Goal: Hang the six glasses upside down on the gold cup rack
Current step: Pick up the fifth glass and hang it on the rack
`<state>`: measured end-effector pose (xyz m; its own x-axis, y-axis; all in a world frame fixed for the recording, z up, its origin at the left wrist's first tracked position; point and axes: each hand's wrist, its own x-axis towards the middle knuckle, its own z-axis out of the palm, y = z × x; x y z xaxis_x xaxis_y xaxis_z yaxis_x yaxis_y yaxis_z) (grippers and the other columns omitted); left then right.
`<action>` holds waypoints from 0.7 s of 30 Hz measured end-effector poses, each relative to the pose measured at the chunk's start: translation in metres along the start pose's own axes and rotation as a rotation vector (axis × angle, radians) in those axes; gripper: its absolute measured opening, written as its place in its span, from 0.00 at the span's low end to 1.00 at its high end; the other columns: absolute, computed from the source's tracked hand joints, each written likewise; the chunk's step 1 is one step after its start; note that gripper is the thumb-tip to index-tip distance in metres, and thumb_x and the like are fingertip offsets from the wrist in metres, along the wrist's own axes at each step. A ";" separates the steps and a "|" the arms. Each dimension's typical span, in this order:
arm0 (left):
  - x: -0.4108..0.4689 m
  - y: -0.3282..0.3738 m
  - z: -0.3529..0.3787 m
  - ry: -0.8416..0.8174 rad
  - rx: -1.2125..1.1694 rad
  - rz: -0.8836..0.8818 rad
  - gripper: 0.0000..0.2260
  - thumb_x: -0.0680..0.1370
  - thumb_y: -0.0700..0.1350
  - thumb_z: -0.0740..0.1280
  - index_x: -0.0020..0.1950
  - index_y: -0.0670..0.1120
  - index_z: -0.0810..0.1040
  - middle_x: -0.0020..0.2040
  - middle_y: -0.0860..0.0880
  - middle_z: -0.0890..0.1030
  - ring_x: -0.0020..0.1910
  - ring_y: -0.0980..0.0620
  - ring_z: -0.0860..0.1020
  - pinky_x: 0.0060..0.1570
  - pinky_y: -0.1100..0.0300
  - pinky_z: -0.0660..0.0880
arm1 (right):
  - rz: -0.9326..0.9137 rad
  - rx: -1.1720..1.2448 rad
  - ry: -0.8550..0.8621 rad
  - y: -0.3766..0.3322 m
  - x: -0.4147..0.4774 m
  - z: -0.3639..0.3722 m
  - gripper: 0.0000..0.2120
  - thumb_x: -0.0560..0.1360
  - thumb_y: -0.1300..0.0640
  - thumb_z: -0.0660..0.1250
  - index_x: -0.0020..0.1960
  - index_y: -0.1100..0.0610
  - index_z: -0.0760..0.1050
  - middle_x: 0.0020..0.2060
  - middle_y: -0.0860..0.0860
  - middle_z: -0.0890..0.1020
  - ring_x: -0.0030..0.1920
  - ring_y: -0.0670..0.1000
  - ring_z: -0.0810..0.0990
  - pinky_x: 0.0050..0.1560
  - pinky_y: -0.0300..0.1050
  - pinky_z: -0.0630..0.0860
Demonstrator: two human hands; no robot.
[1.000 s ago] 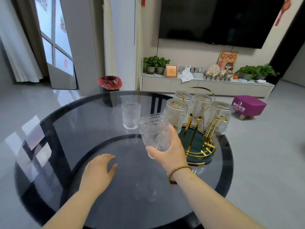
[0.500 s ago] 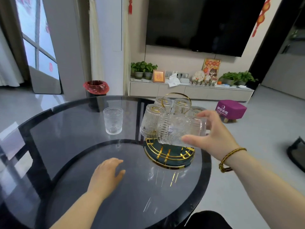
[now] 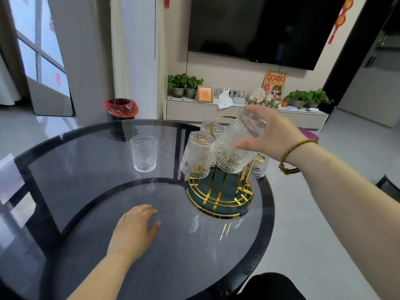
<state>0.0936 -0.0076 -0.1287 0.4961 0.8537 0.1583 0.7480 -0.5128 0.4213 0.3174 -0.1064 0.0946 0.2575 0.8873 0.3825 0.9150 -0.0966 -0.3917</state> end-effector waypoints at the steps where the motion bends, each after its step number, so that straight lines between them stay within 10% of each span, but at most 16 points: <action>1: 0.000 0.000 0.000 0.002 0.000 0.002 0.16 0.77 0.51 0.58 0.65 0.50 0.69 0.69 0.52 0.68 0.70 0.53 0.64 0.70 0.58 0.59 | 0.004 -0.010 -0.011 0.000 0.003 0.004 0.38 0.63 0.49 0.72 0.68 0.53 0.59 0.68 0.51 0.67 0.65 0.50 0.65 0.60 0.42 0.63; 21: 0.002 -0.002 0.003 0.026 0.000 0.015 0.15 0.77 0.51 0.58 0.63 0.50 0.70 0.68 0.53 0.69 0.69 0.54 0.64 0.69 0.58 0.59 | 0.120 -0.078 -0.242 0.015 0.017 0.066 0.37 0.63 0.50 0.72 0.67 0.55 0.59 0.66 0.54 0.68 0.66 0.55 0.64 0.65 0.52 0.65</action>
<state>0.0946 -0.0054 -0.1321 0.4958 0.8479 0.1876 0.7406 -0.5256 0.4187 0.3148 -0.0628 0.0398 0.2923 0.9484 0.1229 0.9060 -0.2336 -0.3529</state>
